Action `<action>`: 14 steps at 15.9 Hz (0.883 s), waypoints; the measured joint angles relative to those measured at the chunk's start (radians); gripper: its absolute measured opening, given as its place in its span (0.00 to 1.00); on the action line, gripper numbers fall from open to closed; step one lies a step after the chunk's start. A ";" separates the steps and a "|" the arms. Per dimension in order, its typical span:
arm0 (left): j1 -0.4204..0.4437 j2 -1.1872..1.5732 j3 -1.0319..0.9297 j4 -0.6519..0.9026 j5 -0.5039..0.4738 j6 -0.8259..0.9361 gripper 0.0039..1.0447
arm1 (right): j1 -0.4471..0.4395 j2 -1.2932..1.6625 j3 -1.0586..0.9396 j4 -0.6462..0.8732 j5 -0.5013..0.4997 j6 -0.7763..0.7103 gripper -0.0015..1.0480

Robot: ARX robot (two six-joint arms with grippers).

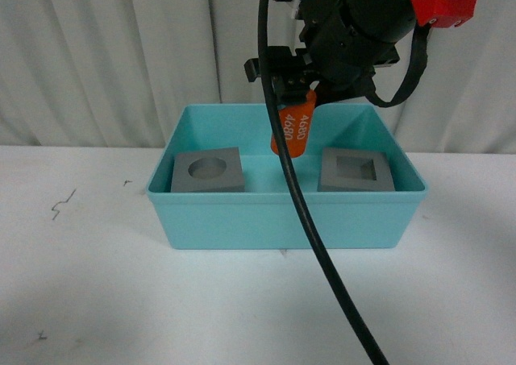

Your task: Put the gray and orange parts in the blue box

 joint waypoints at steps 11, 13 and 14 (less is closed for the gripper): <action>0.000 0.000 0.000 0.000 0.000 0.000 0.94 | 0.013 0.126 0.028 0.011 -0.004 0.008 0.45; 0.000 0.000 0.000 0.000 0.000 0.000 0.94 | 0.013 0.146 0.029 0.002 -0.002 0.008 0.45; 0.000 0.000 0.000 0.000 0.000 0.000 0.94 | 0.012 0.148 0.031 -0.002 0.004 0.008 0.47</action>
